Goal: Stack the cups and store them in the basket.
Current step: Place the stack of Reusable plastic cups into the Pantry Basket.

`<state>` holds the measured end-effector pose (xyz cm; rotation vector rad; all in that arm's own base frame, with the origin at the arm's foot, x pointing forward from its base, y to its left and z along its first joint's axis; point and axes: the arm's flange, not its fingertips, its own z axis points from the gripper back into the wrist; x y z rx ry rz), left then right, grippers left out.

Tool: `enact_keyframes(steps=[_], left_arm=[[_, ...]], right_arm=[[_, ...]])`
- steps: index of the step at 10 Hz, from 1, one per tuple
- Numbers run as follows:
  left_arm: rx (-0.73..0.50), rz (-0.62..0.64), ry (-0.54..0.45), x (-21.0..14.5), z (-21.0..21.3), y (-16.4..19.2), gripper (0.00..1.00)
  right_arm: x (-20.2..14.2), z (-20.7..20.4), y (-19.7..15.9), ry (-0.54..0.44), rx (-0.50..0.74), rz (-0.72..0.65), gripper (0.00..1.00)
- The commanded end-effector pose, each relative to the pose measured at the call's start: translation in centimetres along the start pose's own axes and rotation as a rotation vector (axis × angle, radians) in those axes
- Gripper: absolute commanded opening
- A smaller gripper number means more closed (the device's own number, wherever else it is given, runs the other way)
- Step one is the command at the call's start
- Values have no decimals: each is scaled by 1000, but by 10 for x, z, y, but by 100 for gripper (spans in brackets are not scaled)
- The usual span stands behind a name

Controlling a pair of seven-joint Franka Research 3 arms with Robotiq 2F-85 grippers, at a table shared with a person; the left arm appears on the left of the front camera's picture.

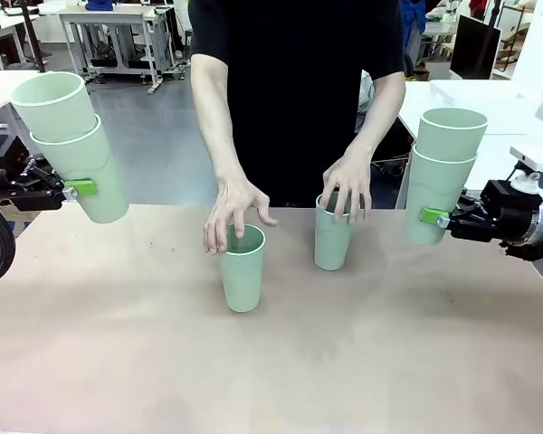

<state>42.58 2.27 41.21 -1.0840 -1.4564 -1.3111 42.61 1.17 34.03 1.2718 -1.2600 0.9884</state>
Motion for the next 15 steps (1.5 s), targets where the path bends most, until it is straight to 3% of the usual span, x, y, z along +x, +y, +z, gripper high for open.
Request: enact_keyframes(steps=[1,15], left_arm=[[-9,-12,-14,4,1,0,86],[-9,-12,-14,4,1,0,86]], right_arm=[[2,-2,-1,-11,-16,21,83],[2,-2,-1,-11,-16,21,83]])
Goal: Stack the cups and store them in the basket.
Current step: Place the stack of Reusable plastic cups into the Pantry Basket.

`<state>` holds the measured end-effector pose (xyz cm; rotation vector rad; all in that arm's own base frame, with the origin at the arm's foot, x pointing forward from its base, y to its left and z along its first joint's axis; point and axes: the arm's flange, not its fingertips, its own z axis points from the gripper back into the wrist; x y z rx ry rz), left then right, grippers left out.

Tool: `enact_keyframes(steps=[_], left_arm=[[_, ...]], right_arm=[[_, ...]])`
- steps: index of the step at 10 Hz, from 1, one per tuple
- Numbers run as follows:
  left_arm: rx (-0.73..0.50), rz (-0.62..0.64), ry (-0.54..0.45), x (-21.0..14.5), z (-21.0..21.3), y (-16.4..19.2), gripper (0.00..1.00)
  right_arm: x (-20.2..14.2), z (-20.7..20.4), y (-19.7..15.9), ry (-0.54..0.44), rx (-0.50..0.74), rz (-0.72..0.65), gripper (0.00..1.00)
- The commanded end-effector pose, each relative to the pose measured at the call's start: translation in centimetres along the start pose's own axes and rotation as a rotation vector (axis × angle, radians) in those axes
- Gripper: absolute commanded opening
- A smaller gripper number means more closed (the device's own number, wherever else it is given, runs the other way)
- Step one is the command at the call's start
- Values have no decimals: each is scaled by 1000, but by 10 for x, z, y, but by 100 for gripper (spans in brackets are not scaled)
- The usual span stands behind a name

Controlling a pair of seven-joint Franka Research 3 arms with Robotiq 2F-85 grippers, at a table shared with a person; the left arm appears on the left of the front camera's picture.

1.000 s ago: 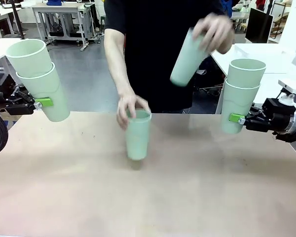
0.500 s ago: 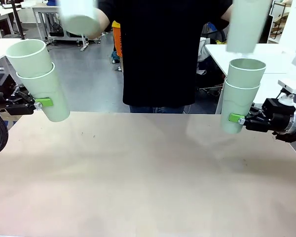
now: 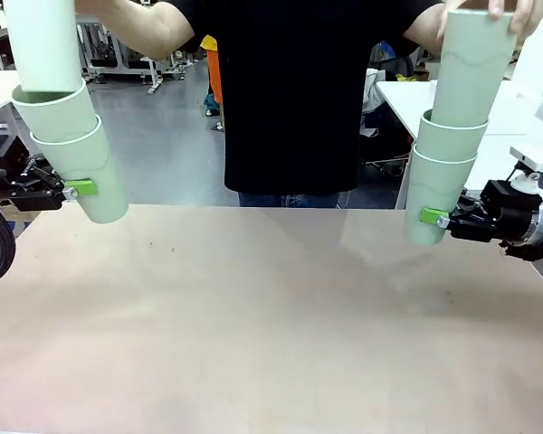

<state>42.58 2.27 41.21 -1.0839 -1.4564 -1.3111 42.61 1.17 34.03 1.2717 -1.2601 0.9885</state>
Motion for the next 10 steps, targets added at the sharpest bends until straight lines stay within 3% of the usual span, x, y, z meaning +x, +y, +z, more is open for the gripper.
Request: enact_keyframes(steps=[1,10], left_arm=[[-9,-12,-14,4,1,0,86],[-9,-12,-14,4,1,0,86]], right_arm=[[2,-2,-1,-11,-16,21,83],[2,-2,-1,-11,-16,21,83]])
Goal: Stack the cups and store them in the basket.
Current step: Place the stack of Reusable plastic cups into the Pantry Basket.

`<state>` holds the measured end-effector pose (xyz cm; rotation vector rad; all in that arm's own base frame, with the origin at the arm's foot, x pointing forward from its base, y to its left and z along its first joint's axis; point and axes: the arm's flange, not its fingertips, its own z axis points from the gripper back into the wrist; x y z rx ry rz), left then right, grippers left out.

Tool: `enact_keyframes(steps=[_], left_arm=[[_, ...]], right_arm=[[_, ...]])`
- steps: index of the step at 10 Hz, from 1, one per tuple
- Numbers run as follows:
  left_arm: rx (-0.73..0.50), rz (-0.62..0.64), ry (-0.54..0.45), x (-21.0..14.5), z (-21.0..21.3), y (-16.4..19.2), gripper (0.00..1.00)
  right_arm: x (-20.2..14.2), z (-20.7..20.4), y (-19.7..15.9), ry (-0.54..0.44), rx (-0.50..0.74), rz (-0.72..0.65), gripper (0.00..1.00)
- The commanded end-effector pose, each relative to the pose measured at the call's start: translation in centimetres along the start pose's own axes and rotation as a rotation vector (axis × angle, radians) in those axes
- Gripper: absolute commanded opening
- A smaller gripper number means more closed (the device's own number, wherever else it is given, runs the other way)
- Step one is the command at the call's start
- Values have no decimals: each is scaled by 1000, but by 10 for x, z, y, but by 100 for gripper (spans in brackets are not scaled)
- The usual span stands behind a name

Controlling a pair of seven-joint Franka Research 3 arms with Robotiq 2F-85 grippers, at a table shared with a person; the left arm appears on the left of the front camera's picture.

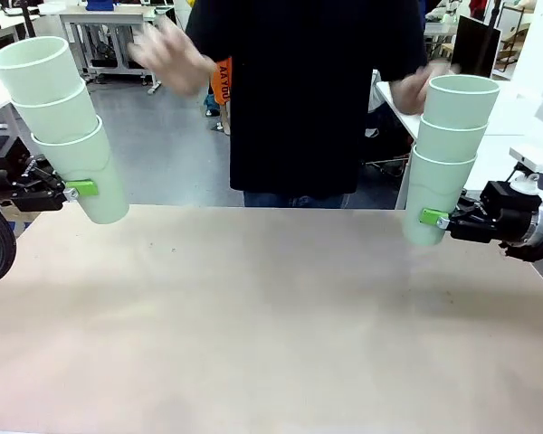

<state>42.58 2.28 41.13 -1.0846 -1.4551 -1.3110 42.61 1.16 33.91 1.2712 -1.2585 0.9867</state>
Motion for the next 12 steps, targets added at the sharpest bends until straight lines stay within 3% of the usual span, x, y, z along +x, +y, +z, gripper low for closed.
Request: enact_keyframes(steps=[1,12], left_arm=[[-9,-14,-14,5,0,1,86],[-9,-14,-14,5,0,1,86]], right_arm=[[3,-3,-1,-12,-15,22,83],[3,-3,-1,-12,-15,22,83]])
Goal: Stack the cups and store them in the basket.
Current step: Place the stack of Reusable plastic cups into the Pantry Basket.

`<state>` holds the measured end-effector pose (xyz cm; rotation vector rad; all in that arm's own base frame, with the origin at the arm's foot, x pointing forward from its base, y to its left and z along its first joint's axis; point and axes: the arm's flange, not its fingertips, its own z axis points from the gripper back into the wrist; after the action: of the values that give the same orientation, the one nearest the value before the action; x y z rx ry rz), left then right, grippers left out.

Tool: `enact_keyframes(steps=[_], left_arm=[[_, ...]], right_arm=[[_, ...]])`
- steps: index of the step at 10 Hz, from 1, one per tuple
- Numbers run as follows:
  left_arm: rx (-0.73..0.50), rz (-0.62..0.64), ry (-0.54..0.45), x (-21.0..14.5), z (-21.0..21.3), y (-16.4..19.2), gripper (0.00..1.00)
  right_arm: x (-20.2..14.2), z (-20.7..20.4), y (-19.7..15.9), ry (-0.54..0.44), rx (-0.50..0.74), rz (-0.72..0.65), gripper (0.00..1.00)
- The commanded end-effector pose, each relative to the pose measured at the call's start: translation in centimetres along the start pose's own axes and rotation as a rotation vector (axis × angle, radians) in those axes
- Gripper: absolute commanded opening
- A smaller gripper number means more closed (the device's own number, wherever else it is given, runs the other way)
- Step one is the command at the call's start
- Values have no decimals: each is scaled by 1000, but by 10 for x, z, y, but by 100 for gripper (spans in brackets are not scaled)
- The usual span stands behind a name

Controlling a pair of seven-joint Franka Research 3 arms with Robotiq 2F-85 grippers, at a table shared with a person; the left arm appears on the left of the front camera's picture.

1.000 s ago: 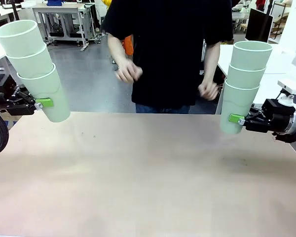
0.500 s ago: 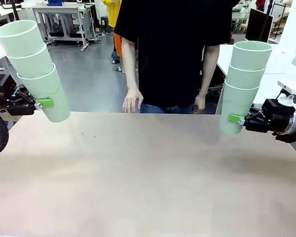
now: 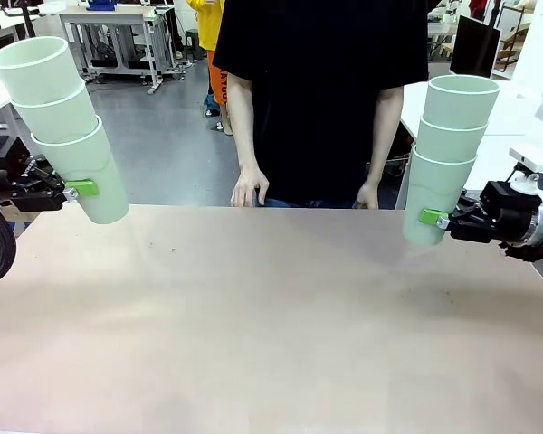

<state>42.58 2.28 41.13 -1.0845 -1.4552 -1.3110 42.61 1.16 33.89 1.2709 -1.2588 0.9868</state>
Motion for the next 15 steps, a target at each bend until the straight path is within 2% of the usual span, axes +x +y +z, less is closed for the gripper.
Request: enact_keyframes(steps=[1,15], left_arm=[[-9,-13,-14,5,0,1,86],[-9,-13,-14,5,0,1,86]], right_arm=[[3,-3,-1,-12,-15,22,83],[3,-3,-1,-12,-15,22,83]])
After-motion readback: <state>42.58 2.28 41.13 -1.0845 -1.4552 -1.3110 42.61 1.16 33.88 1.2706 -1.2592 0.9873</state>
